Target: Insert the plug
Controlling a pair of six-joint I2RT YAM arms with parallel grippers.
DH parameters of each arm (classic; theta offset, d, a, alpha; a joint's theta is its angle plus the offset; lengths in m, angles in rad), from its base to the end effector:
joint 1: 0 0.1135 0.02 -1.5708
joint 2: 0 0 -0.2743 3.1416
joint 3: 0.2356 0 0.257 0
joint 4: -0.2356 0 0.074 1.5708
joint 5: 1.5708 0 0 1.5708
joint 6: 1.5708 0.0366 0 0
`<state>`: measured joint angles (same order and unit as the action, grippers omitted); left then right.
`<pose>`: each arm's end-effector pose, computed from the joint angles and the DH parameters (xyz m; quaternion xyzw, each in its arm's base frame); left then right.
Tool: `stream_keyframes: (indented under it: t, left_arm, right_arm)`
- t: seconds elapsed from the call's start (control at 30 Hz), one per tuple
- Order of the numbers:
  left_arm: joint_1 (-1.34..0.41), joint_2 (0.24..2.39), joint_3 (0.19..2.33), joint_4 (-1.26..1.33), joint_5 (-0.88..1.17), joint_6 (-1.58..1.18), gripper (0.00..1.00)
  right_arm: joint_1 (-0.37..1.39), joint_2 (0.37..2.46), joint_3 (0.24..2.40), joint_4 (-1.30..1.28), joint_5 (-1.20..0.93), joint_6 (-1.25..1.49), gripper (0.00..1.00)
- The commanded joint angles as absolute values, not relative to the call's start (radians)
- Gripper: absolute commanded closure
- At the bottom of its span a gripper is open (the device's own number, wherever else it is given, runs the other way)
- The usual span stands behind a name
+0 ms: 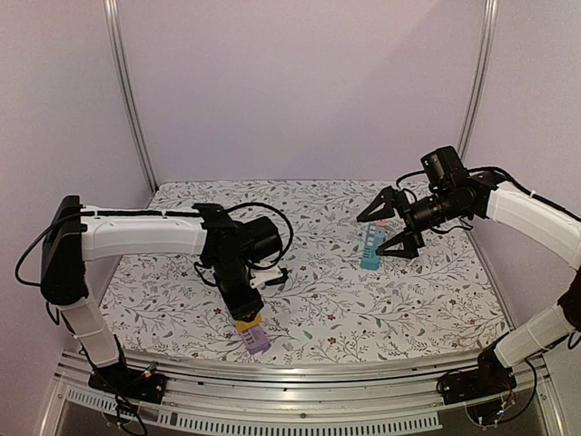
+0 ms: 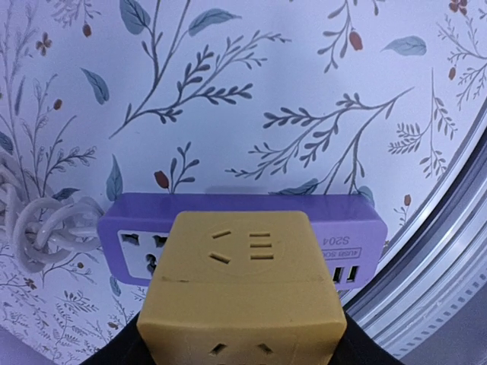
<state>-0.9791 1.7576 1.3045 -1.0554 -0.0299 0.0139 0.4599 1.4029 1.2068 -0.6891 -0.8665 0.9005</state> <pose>0.1843 -0.2723 0.2172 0.4757 0.8789 -0.0012 0.0345 0.2500 0.1550 0.3185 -0.0491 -0.8650 -0.4993 0.0115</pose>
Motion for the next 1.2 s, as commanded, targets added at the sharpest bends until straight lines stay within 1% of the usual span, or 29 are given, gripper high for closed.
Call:
stream_keyframes:
  t: [0.0,0.2,0.6,1.17]
  left_arm:
    - [-0.938,1.821,1.358,-1.005,-0.136,0.038,1.00]
    - [-0.902,1.858,1.406,-1.010,-0.124,0.059,1.00]
    - [-0.898,1.852,1.378,-1.001,-0.079,0.049,1.00]
    - [-0.882,1.867,1.223,-0.888,-0.008,0.025,1.00]
  right_arm:
    - [0.463,1.433,1.236,-0.703,-0.854,0.891,0.01]
    - [0.463,1.443,1.246,-0.707,-0.847,0.893,0.01]
    - [0.463,1.451,1.245,-0.699,-0.833,0.907,0.01]
    - [0.463,1.503,1.302,-0.733,-0.836,0.898,0.01]
